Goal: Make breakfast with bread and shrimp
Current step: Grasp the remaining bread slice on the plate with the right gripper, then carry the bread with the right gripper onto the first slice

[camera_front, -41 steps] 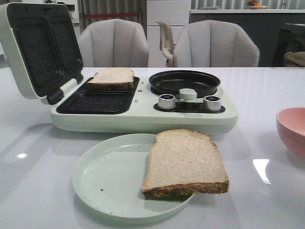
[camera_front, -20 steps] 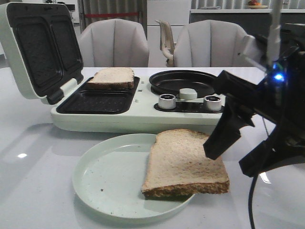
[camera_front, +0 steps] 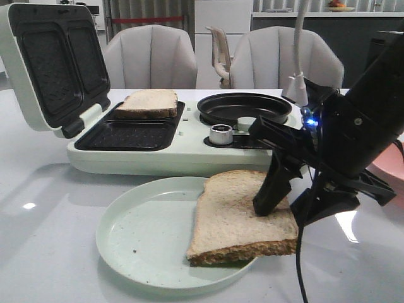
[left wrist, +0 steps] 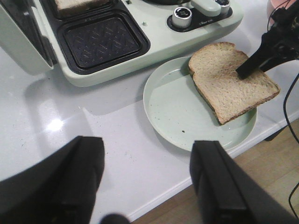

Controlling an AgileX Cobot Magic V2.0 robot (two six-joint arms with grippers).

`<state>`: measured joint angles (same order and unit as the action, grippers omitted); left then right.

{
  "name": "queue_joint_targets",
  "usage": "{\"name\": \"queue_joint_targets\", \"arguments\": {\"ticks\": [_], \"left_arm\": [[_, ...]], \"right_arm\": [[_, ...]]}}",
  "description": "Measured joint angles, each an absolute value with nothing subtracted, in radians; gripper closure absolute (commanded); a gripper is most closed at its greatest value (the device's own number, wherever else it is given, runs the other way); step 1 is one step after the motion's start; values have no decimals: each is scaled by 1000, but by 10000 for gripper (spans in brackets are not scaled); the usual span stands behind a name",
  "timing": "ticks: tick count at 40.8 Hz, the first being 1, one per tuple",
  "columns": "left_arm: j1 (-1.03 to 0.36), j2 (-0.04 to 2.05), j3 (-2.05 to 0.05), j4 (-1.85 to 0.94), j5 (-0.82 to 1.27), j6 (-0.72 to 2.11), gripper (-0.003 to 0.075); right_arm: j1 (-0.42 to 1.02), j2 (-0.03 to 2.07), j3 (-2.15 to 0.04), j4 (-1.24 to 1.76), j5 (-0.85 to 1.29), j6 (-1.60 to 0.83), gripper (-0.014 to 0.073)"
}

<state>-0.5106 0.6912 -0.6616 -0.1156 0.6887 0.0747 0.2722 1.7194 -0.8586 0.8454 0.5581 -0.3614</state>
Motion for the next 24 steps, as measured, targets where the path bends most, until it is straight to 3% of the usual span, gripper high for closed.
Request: {"name": "queue_joint_targets", "arguments": {"ticks": [10, 24], "left_arm": [[-511, 691, -662, -117, 689, 75, 267], [-511, 691, -662, -117, 689, 75, 267]], "right_arm": [[272, 1705, -862, 849, 578, -374, 526], [286, 1477, -862, 827, 664, -379, 550]]}}
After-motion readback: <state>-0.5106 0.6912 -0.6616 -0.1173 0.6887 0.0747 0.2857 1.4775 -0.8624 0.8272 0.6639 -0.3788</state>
